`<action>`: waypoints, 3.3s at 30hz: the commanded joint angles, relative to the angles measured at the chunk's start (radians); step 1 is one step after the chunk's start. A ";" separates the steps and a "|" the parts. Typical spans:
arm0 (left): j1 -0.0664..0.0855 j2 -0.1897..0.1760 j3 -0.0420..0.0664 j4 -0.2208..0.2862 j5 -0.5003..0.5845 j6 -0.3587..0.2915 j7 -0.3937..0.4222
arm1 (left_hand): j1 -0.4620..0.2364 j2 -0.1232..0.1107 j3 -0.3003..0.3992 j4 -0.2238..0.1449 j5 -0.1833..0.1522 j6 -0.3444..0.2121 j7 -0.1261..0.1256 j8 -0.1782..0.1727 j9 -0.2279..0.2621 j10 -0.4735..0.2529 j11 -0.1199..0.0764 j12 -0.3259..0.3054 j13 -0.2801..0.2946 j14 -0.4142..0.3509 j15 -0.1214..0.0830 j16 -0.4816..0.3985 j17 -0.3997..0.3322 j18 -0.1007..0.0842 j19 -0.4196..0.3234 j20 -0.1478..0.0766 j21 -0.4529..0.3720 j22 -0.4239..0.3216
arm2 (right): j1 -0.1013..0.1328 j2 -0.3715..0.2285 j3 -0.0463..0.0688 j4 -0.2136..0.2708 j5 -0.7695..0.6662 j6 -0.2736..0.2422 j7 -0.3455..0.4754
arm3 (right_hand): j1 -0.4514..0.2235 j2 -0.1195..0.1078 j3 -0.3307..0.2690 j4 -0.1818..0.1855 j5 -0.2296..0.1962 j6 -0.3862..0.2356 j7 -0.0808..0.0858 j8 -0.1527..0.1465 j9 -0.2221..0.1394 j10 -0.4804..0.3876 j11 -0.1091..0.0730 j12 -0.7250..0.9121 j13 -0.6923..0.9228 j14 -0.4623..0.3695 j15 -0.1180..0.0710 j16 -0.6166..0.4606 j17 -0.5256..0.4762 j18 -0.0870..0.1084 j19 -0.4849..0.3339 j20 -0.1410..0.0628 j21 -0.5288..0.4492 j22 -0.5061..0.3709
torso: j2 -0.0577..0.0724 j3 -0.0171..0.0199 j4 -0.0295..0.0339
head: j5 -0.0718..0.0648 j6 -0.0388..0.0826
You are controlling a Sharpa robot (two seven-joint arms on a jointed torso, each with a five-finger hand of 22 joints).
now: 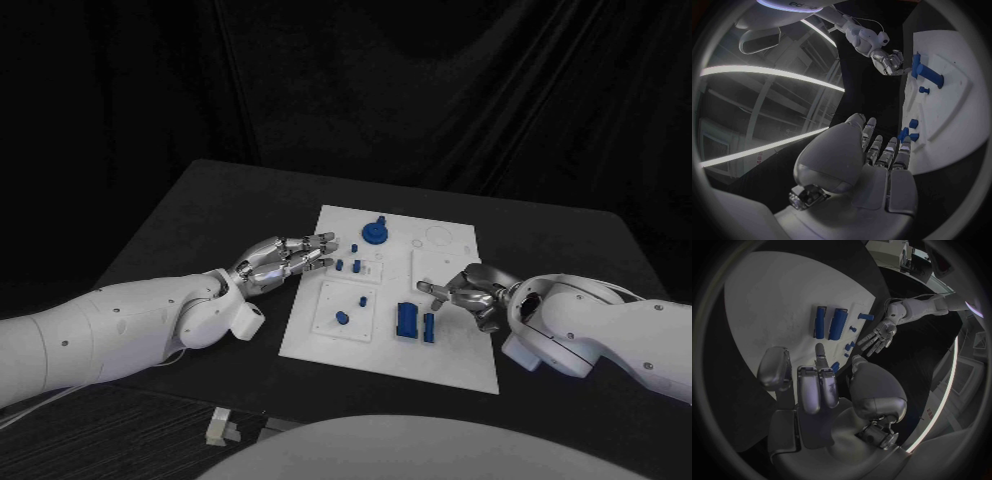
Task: Assemble the parts on the task board
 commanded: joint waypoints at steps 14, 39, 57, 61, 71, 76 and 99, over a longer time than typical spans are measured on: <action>-0.002 0.000 0.001 0.001 0.006 0.009 0.018 | 0.004 -0.018 0.034 -0.004 0.014 -0.001 0.002 0.012 0.009 -0.002 0.010 0.025 0.005 0.007 0.006 0.019 0.010 -0.014 -0.001 -0.003 -0.005 -0.004 | -0.013 0.005 0.000 0.009 -0.013 0.074 -0.044 | 0.004 0.044 -0.039 -0.005 0.001 0.017 -0.006 -0.008 -0.021 0.104 0.000 -0.002 0.258 0.089 0.002 0.011 0.205 0.003 0.008 0.006 0.015 0.161 | -0.001 -0.0001 0.0004 | 0.002 0.000; -0.002 -0.001 0.001 0.000 0.006 0.013 0.015 | 0.004 -0.019 0.036 -0.004 0.014 0.000 0.002 0.012 0.009 -0.001 0.012 0.027 0.005 0.008 0.006 0.020 0.010 -0.014 -0.001 -0.002 -0.005 -0.005 | -0.032 -0.005 0.000 0.035 -0.316 -0.010 -0.001 | 0.050 0.086 -0.161 -0.005 -0.022 -0.143 -0.026 -0.109 -0.144 0.104 -0.040 -0.002 0.258 0.074 -0.032 -0.027 0.128 0.016 -0.017 -0.023 -0.045 0.143 | 0.000 -0.0001 -0.0006 | 0.005 0.000; -0.003 -0.014 0.001 0.019 0.006 -0.028 0.059 | 0.000 -0.034 0.049 -0.005 0.013 0.025 0.009 0.020 0.011 0.015 0.020 0.049 0.008 0.018 0.005 0.035 0.012 -0.008 0.016 -0.002 0.002 0.016 | -0.036 -0.079 0.000 0.093 -0.551 -0.366 0.238 | 0.058 0.135 -0.233 -0.005 0.020 0.000 -0.014 -0.071 -0.175 0.104 -0.012 -0.002 0.258 0.082 -0.019 -0.007 0.162 -0.001 0.010 -0.016 0.035 0.165 | -0.001 -0.0001 -0.0006 | 0.007 0.000; -0.002 -0.043 0.001 0.061 0.006 -0.078 0.093 | -0.009 -0.052 0.048 0.000 0.011 0.043 0.012 0.026 0.013 0.027 0.025 0.063 0.010 0.028 0.007 0.051 0.015 -0.007 0.026 -0.002 0.006 0.025 | -0.032 -0.109 0.000 0.105 -0.435 -0.530 0.369 | 0.086 0.135 -0.243 -0.008 0.035 0.059 -0.009 -0.051 -0.175 0.104 -0.005 -0.002 0.258 0.060 -0.005 -0.053 0.068 0.010 -0.012 -0.004 -0.024 0.148 | 0.000 -0.0002 0.0001 | 0.001 0.000; 0.074 -0.121 0.002 0.164 0.006 -0.182 0.157 | -0.040 -0.092 0.026 0.039 0.006 0.108 0.024 0.045 0.017 0.080 0.048 0.119 0.015 0.027 -0.047 0.058 0.014 0.005 0.025 -0.006 0.005 0.017 | 0.081 -0.124 0.001 0.104 -0.096 -0.747 0.707 | 0.152 0.145 -0.306 -0.002 0.060 0.126 -0.008 -0.071 -0.211 -0.200 -0.006 -0.665 -0.376 -0.153 0.002 -0.756 -0.749 0.098 -0.232 0.012 -0.704 -0.139 | -0.007 0.0022 -0.0005 | -0.012 0.000; 0.141 -0.149 0.002 0.210 0.007 -0.241 0.182 | -0.089 -0.096 -0.012 0.045 -0.003 0.098 0.007 0.039 0.012 0.075 0.020 0.105 0.013 -0.018 -0.089 0.009 0.007 0.024 -0.013 -0.019 -0.009 -0.028 | 0.138 -0.109 0.001 0.083 0.151 -0.728 0.859 | 0.173 0.148 -0.341 -0.006 0.063 0.139 0.027 -0.088 -0.228 -0.351 0.047 -1.063 -0.691 -0.247 0.072 -1.129 -0.927 0.087 -0.304 0.075 -0.929 -0.335 | -0.024 0.0109 -0.0046 | -0.008 0.000; 0.160 -0.084 0.001 0.188 0.003 -0.340 0.270 | -0.180 -0.045 -0.191 0.044 -0.096 -0.091 -0.082 -0.027 -0.006 -0.021 -0.087 0.011 0.001 -0.075 -0.194 -0.127 -0.015 0.080 -0.065 -0.105 -0.018 -0.100 | 0.080 -0.048 0.000 -0.043 0.515 -0.405 1.041 | 0.144 0.064 -0.213 -0.004 -0.014 -0.608 -0.205 -0.145 -0.272 -1.376 0.008 -1.430 -1.209 -1.432 0.086 -1.508 -1.288 0.093 -1.429 0.097 -1.110 -1.257 | -0.046 0.0306 -0.0207 | -0.001 0.000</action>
